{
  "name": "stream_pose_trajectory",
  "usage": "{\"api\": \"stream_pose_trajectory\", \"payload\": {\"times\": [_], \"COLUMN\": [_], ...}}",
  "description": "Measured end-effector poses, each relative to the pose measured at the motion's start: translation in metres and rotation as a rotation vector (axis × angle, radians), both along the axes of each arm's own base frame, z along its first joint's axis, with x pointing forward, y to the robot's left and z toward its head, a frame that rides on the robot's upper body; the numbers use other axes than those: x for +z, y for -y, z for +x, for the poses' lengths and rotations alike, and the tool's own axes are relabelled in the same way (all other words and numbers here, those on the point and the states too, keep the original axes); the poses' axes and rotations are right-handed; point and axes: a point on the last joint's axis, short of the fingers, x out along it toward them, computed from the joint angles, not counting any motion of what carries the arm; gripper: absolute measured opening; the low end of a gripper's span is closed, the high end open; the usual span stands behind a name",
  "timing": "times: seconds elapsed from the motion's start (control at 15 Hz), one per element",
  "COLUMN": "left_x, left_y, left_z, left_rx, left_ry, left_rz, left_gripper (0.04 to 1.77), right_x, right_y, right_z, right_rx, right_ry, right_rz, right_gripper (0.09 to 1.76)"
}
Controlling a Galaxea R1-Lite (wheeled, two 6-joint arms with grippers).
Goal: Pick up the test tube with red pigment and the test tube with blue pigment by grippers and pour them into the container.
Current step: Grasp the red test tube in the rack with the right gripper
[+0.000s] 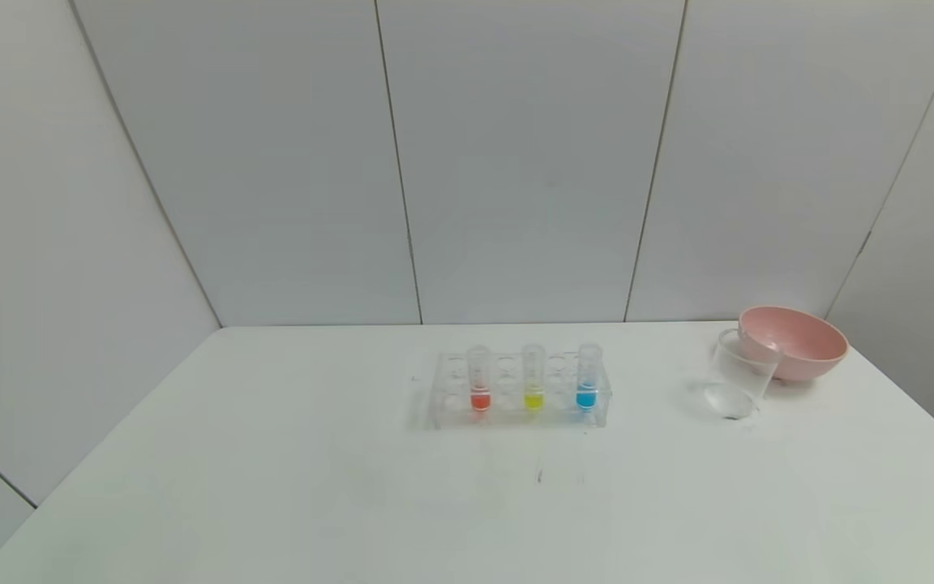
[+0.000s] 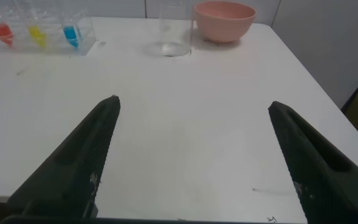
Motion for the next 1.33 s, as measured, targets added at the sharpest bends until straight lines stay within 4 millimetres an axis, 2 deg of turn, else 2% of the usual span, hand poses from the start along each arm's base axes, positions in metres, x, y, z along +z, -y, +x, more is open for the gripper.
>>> {"api": "stream_pose_trajectory", "payload": {"times": [0.27,0.53,0.67,0.8,0.93,1.07,1.2,1.33], "left_x": [0.000,0.000,0.000,0.000,0.000,0.000,0.000,0.000], "left_y": [0.000,0.000,0.000,0.000,0.000,0.000,0.000,0.000], "left_z": [0.000,0.000,0.000,0.000,0.000,0.000,0.000,0.000], "left_rx": [0.000,0.000,0.000,0.000,0.000,0.000,0.000,0.000], "left_ry": [-0.001,-0.001,0.000,0.000,0.000,0.000,0.000,0.000], "left_rz": [0.000,0.000,0.000,0.000,0.000,0.000,0.000,0.000], "left_gripper": [1.76,1.76,1.76,1.76,1.76,1.76,1.76,1.76], "right_x": [0.011,0.050,0.073,0.095,0.114,0.127,0.129,0.121], "right_y": [-0.001,-0.001,-0.001,-0.001,-0.002,-0.002,-0.003,-0.009], "right_z": [-0.003,-0.004,0.005,0.023,0.050,0.087,0.122,0.152], "right_rx": [0.027,0.067,0.071,0.074,0.076,0.080,0.090,0.112], "right_ry": [0.044,0.093,0.085,0.081,0.093,0.102,0.085,0.017], "right_rz": [-0.003,0.003,0.013,0.018,0.018,0.018,0.019,0.025], "right_gripper": [1.71,1.71,1.71,1.71,1.71,1.71,1.71,1.71]}}
